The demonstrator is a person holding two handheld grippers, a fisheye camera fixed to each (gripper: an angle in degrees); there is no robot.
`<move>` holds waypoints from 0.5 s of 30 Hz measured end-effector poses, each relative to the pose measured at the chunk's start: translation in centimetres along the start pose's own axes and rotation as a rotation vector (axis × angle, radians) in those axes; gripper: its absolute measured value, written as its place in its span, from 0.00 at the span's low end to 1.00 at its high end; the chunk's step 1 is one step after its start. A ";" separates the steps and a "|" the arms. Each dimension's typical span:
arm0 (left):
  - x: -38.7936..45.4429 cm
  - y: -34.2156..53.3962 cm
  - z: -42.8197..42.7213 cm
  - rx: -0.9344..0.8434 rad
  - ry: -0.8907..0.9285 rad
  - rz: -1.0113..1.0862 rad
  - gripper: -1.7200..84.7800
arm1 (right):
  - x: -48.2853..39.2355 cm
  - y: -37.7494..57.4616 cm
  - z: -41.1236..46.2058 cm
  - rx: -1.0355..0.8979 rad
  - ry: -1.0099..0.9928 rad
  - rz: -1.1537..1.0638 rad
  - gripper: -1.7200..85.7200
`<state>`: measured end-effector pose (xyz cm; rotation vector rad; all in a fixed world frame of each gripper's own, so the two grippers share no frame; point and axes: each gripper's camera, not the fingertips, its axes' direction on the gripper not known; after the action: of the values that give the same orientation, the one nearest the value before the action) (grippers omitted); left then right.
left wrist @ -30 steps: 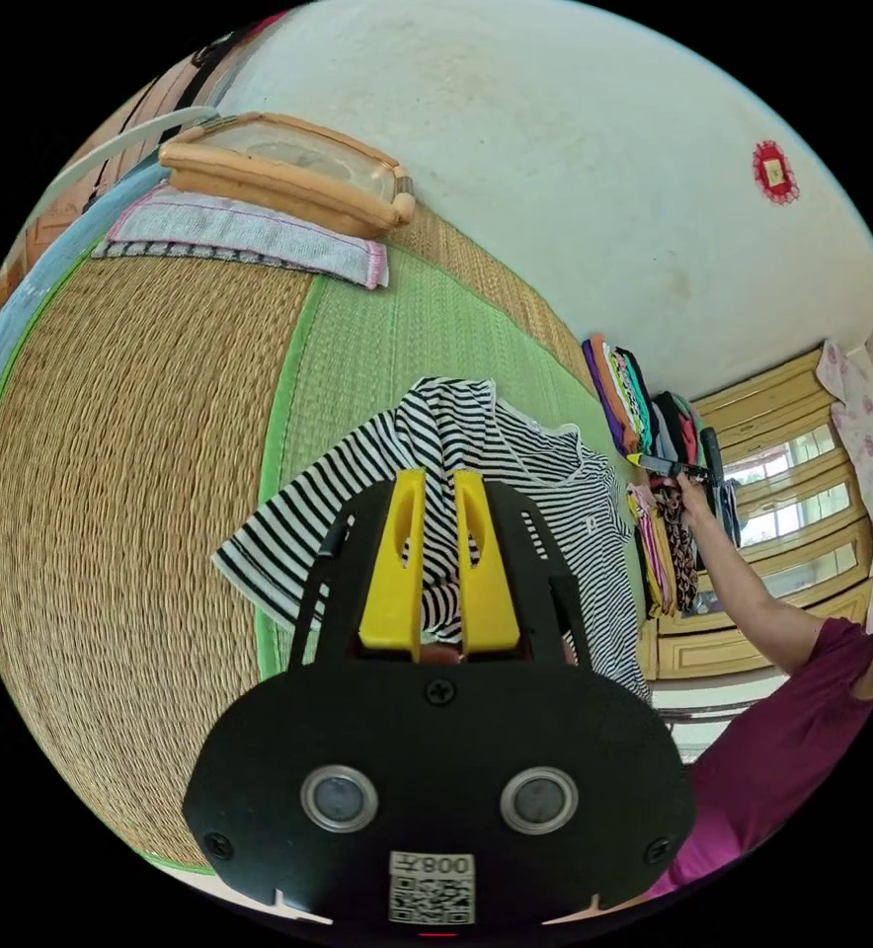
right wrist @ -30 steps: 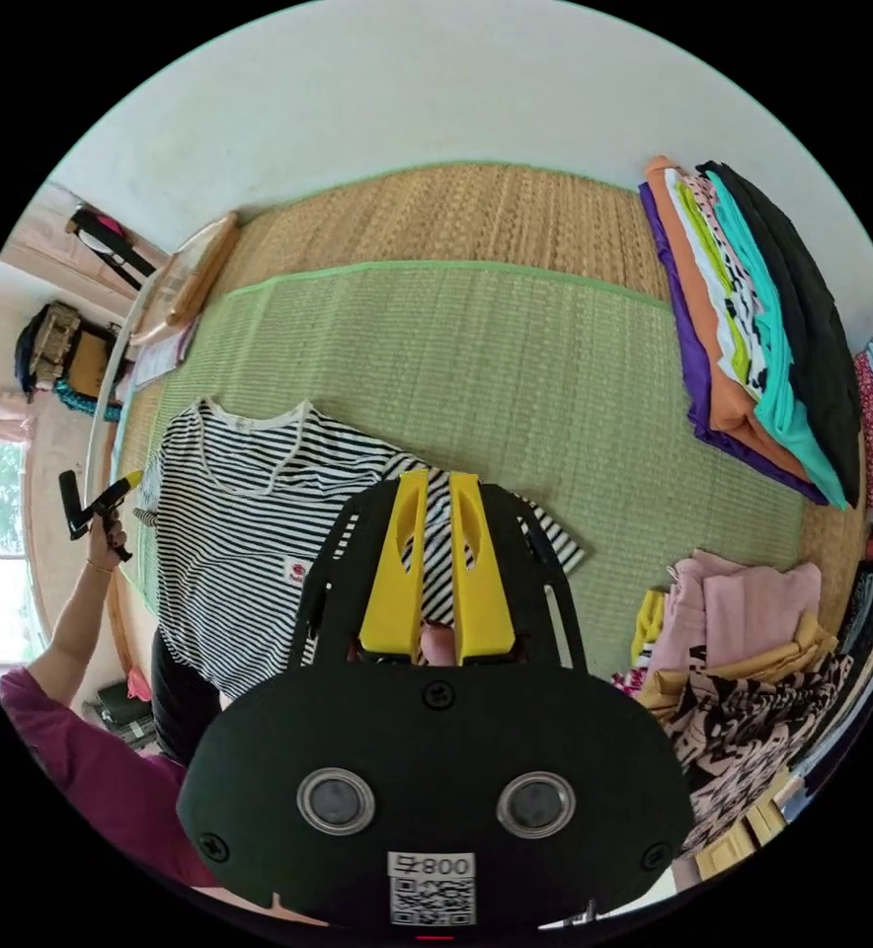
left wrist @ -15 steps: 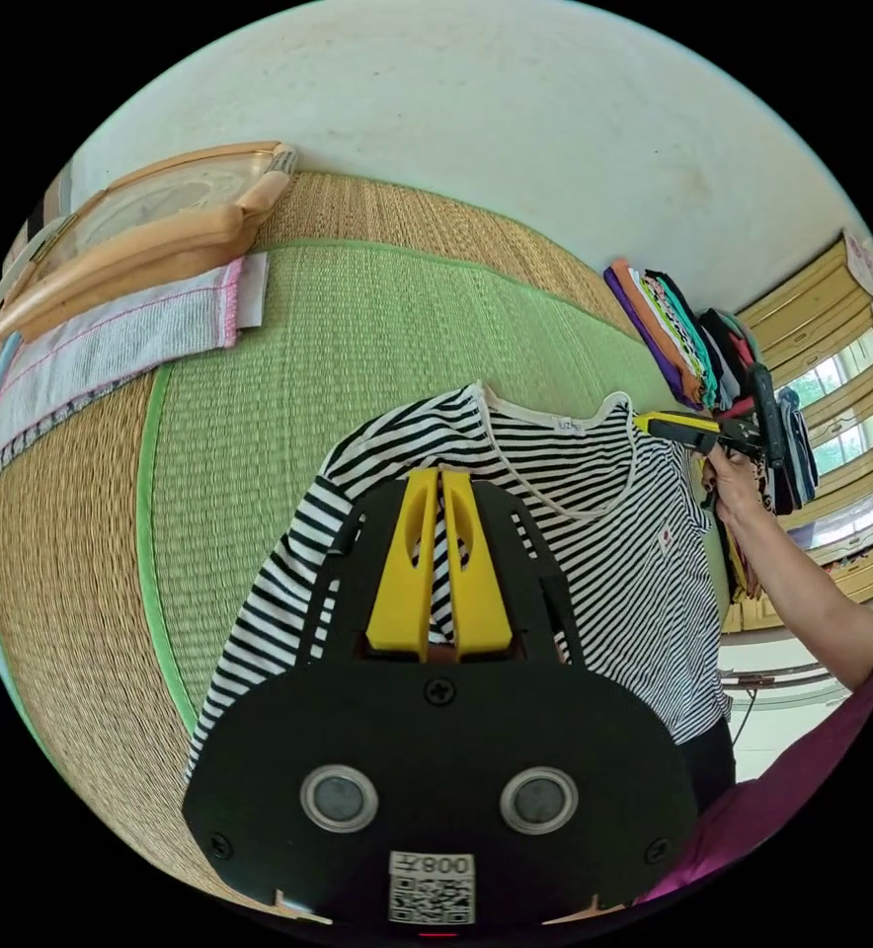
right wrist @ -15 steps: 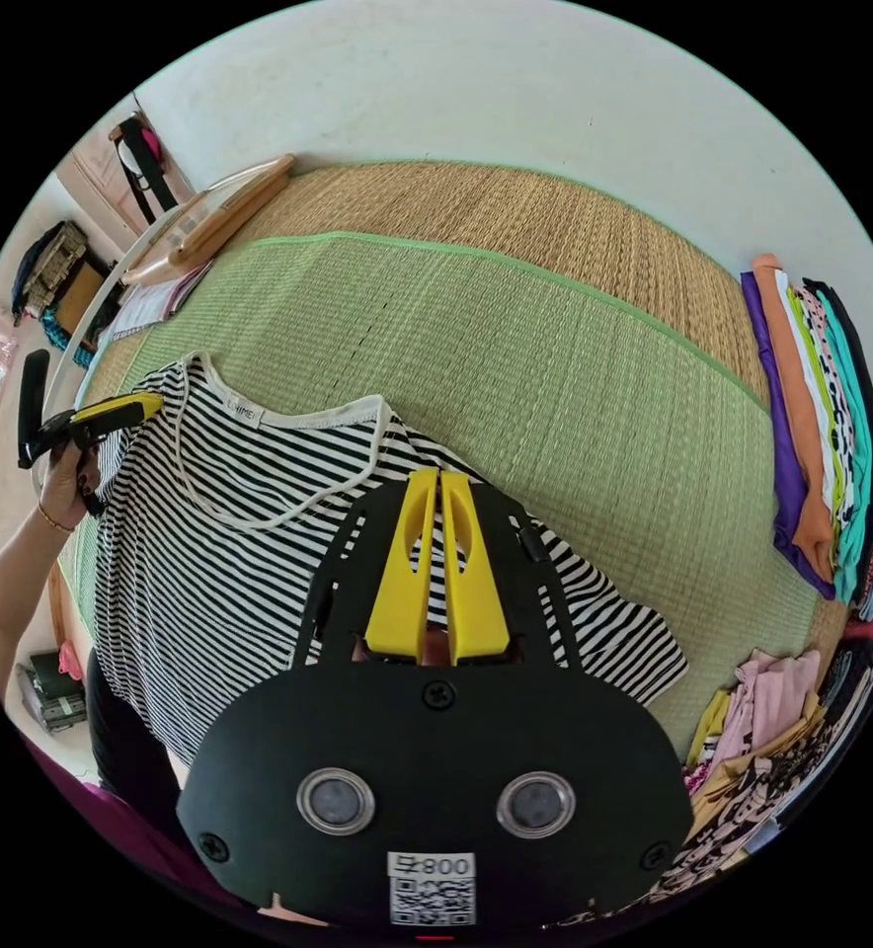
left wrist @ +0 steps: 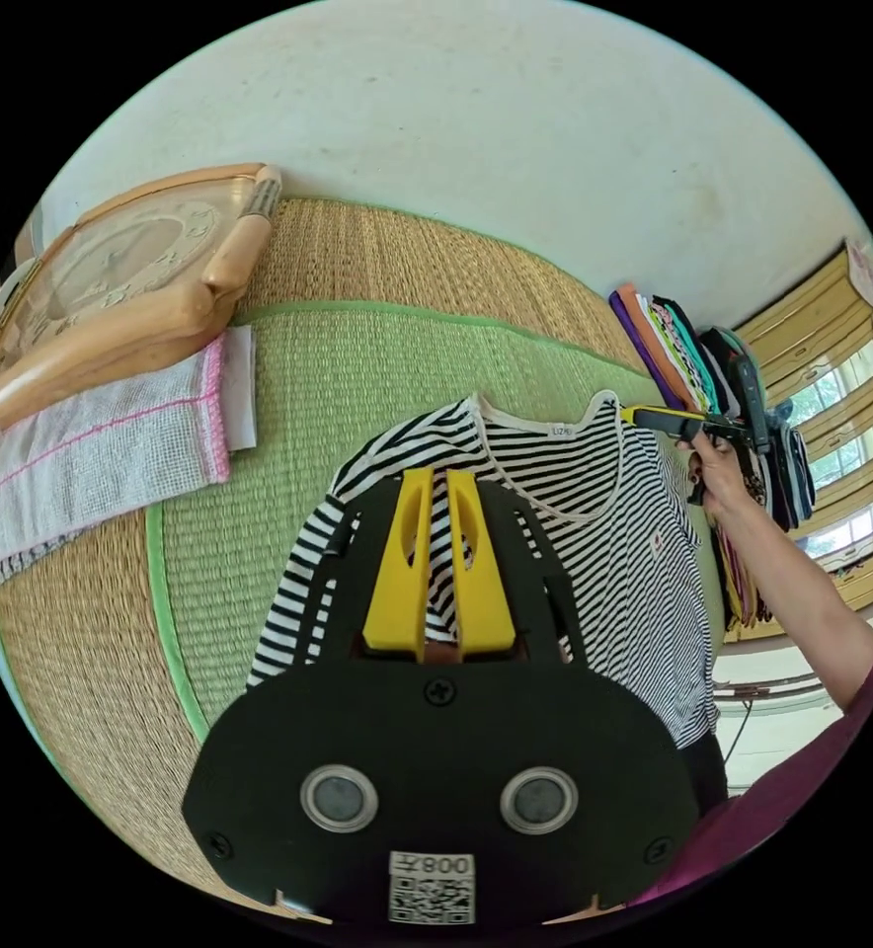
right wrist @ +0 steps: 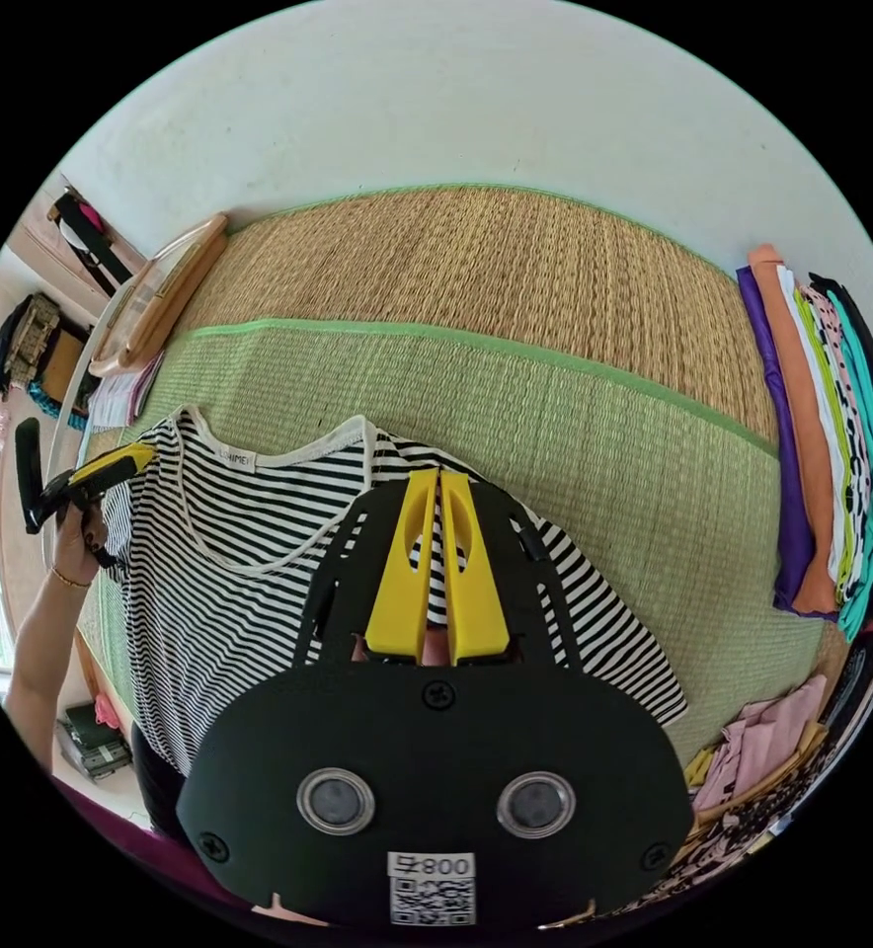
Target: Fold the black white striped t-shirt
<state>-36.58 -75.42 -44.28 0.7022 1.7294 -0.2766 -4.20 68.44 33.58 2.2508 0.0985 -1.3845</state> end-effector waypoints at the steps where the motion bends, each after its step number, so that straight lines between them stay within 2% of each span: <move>1: -0.3 0.7 -0.9 0.013 0.022 -0.001 0.07 | 0.3 0.6 -0.1 0.004 -0.008 0.006 0.02; 4: -2.7 5.7 -5.9 0.065 0.132 -0.030 0.10 | 1.3 2.3 -0.4 0.020 -0.023 0.022 0.03; 9: -6.1 17.1 -12.5 0.091 0.099 -0.167 0.11 | 2.1 5.7 -1.4 0.055 -0.081 0.049 0.04; 12: -6.7 21.0 -13.1 0.072 0.103 -0.222 0.11 | -0.1 8.0 -2.1 0.080 -0.105 -0.009 0.06; 15: -7.0 22.1 -12.6 0.078 0.142 -0.250 0.10 | -3.9 10.2 -2.4 0.097 -0.210 -0.091 0.07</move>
<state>-32.73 -53.42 -30.25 0.5725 1.9532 -0.4781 -0.96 61.27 41.54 2.1860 0.0648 -1.6995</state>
